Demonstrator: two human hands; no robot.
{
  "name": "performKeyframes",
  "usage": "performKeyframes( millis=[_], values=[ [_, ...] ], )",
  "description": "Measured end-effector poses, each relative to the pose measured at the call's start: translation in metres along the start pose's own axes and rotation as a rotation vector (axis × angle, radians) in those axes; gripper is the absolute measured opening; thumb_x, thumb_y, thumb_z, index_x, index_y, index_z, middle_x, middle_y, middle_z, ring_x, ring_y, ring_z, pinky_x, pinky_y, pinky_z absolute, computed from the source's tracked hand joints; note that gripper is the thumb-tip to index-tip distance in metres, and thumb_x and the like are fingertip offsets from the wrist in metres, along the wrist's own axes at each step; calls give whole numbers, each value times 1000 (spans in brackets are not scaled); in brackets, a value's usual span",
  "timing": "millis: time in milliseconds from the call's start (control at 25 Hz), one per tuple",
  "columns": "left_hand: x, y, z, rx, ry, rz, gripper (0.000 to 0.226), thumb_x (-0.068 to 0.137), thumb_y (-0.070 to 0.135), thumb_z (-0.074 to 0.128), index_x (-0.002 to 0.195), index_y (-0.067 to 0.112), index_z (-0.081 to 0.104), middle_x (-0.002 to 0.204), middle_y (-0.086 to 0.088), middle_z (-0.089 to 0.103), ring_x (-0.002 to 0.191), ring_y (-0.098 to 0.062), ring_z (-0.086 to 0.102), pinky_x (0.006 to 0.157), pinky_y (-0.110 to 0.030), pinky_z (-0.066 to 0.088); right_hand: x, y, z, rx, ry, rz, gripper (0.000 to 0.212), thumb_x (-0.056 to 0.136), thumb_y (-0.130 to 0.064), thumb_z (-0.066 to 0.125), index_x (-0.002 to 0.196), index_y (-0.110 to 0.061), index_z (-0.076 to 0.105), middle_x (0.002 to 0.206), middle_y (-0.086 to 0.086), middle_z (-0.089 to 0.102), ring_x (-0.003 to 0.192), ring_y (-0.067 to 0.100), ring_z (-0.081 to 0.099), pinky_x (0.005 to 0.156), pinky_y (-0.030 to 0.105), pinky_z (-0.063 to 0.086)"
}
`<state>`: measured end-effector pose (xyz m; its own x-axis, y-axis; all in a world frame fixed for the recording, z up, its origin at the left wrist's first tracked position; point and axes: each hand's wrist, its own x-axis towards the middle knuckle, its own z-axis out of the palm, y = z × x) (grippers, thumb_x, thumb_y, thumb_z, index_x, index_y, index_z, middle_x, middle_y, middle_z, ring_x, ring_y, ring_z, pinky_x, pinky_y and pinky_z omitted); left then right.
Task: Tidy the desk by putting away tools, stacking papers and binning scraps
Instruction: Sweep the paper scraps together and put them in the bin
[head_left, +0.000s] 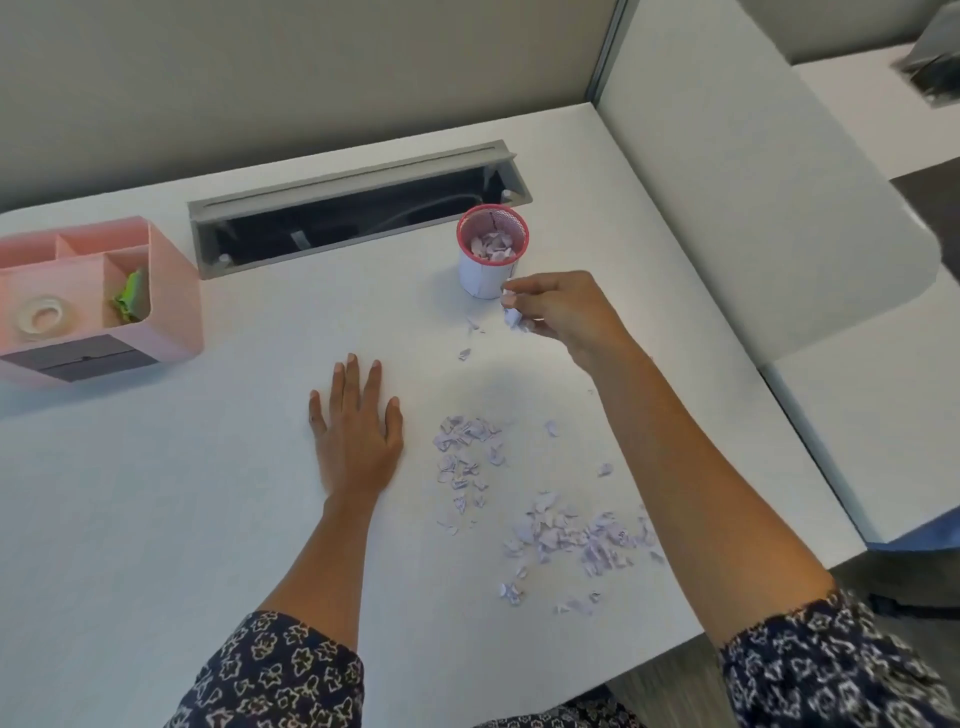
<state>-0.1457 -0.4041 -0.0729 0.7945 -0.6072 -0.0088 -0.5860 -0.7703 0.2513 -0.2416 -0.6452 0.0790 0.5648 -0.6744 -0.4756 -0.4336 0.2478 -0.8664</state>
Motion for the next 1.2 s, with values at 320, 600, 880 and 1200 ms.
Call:
performKeyframes(
  millis=[320, 600, 880, 1200],
  values=[
    [2, 1, -1, -6, -9, -26, 57, 97, 43, 23, 151, 27, 26, 162, 1, 15, 149, -15, 11, 120, -46, 7, 108, -60, 31, -942, 127, -159, 44, 82, -27, 75, 123, -12, 65, 126, 4, 62, 112, 26, 59, 89, 26, 50],
    [3, 3, -2, -6, 2, -32, 56, 97, 41, 26, 151, 26, 27, 161, 0, 17, 149, -15, 12, 120, -46, 7, 118, -52, 42, -1044, 117, -238, 50, 88, -39, 66, 132, -15, 57, 130, 5, 57, 117, 28, 56, 96, 31, 46],
    [3, 2, -1, -10, -2, -27, 55, 98, 40, 28, 151, 25, 28, 161, -1, 17, 149, -16, 12, 120, -47, 7, 44, -30, 48, -546, 203, -809, 17, 89, -13, 64, 102, -8, 73, 99, 6, 72, 83, 12, 62, 74, 17, 52],
    [2, 0, -1, -19, 0, -20, 56, 97, 42, 24, 150, 25, 29, 161, -1, 18, 149, -16, 13, 120, -47, 9, 30, 90, 73, -1076, -129, -534, 39, 91, -39, 58, 126, -21, 61, 146, 11, 42, 139, 31, 32, 111, 48, 33]
  ],
)
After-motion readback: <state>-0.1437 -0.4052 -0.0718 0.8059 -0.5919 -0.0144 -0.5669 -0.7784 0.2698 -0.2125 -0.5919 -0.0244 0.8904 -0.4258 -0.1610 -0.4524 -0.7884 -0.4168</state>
